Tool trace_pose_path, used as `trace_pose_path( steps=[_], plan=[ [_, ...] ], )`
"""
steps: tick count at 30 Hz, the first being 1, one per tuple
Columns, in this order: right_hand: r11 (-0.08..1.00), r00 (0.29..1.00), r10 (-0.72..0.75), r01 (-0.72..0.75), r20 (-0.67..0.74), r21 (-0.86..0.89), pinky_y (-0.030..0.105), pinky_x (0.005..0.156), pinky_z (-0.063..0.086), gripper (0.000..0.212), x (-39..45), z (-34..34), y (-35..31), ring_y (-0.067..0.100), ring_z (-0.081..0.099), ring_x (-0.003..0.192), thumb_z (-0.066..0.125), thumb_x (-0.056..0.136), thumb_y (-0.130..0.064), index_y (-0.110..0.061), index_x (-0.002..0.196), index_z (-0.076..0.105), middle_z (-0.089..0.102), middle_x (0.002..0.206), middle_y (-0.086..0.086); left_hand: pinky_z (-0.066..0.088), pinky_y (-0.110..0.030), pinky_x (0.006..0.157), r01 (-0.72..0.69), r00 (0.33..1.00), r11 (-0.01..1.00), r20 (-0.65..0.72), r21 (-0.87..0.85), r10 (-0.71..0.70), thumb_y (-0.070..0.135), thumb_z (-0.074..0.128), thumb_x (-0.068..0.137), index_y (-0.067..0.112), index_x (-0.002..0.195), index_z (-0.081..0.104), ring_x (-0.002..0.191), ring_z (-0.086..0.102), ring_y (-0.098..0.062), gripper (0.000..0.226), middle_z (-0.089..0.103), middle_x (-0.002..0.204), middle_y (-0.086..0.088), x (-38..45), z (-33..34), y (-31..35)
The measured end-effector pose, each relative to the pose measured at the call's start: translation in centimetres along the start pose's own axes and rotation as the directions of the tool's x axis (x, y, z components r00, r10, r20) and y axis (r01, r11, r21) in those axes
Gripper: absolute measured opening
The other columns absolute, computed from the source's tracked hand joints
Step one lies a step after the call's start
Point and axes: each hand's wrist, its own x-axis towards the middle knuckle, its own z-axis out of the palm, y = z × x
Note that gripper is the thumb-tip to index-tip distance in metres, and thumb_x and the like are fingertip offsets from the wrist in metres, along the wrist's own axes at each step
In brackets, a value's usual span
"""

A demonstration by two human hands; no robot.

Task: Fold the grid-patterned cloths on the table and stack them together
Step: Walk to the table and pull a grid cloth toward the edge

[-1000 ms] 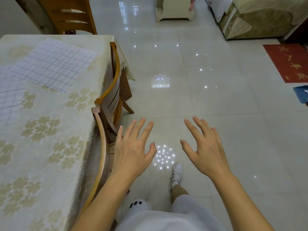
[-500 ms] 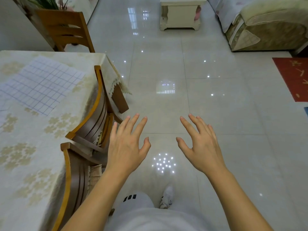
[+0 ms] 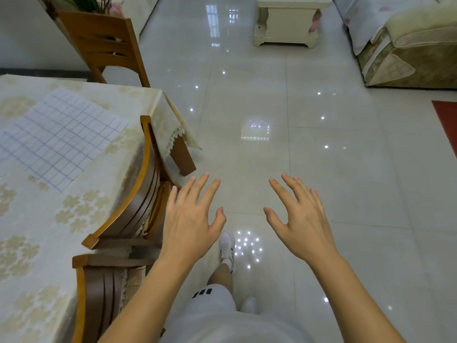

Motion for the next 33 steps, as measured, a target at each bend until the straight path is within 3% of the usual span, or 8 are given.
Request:
trace_pose_path(
  steps=[20, 33],
  plan=[
    [0.994, 0.993, -0.005, -0.008, -0.116, -0.110, 0.053, 0.121, 0.016, 0.061, 26.2, -0.7, -1.9, 0.024, 0.022, 0.150, 0.040, 0.093, -0.053, -0.029, 0.149, 0.042, 0.035, 0.158, 0.003, 0.032, -0.058, 0.114, -0.090, 0.993, 0.994, -0.077, -0.059, 0.086, 0.042, 0.045, 0.091, 0.022, 0.147, 0.046, 0.144, 0.037, -0.026, 0.060, 0.045, 0.153, -0.004, 26.1, 0.0, -7.8],
    [0.994, 0.995, -0.053, 0.044, -0.088, -0.102, 0.056, 0.121, 0.016, 0.062, 38.6, -0.2, 0.7, 0.024, 0.021, 0.151, 0.038, 0.094, -0.055, -0.029, 0.150, 0.041, 0.037, 0.158, 0.003, 0.024, -0.055, 0.120, 0.029, 1.000, 0.998, 0.000, -0.056, -0.029, 0.051, 0.034, 0.094, 0.028, 0.151, 0.037, 0.148, 0.028, -0.022, 0.061, 0.035, 0.159, 0.001, 37.4, 1.5, -8.9]
  ],
)
